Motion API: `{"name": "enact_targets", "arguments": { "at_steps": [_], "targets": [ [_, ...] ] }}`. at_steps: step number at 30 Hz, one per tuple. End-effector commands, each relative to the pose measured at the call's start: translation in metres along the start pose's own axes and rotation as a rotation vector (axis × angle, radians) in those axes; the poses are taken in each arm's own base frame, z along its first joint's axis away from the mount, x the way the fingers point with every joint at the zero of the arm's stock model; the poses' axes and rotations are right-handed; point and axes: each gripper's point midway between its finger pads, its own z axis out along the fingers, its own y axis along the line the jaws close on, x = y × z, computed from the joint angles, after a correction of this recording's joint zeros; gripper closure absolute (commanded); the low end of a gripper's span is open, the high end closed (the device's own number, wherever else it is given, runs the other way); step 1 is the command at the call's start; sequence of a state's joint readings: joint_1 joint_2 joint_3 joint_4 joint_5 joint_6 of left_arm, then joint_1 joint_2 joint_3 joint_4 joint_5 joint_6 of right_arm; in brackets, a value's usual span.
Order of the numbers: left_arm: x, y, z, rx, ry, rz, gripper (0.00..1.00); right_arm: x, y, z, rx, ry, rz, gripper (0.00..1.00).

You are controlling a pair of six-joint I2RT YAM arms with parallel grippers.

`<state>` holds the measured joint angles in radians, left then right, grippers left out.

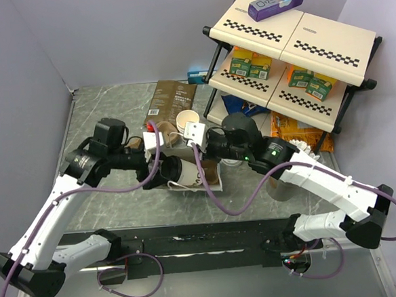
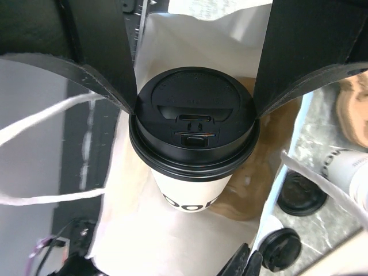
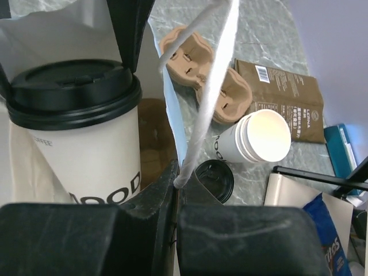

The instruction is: Pack the takeout coffee

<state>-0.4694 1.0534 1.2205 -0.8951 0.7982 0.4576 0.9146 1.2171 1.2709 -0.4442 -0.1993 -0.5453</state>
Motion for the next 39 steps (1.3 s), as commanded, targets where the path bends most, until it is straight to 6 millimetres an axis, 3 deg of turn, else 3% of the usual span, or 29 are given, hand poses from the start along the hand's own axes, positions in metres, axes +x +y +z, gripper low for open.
{"name": "enact_targets", "arguments": {
  "at_steps": [1,15,22,28,31,39],
  "targets": [
    [-0.019,0.008,0.003,-0.089,-0.066,0.142,0.99,-0.038,-0.02,-0.012,0.1,-0.147,0.021,1.0],
    [0.0,0.002,0.034,-0.103,0.074,0.305,0.99,-0.052,-0.017,-0.016,0.112,-0.209,0.035,1.0],
    [0.024,0.0,0.049,-0.144,0.151,0.469,0.99,-0.035,-0.006,-0.014,0.094,-0.179,0.017,1.0],
    [0.03,0.001,0.057,-0.175,0.191,0.534,0.99,-0.024,0.006,-0.019,0.126,-0.18,-0.047,1.0],
    [0.031,0.0,0.06,-0.177,0.21,0.563,0.99,-0.03,0.01,-0.02,0.15,-0.208,-0.093,1.0],
    [0.028,-0.006,0.064,-0.192,0.242,0.688,0.99,-0.046,-0.007,-0.027,0.252,-0.23,-0.111,1.0]
  ]
}}
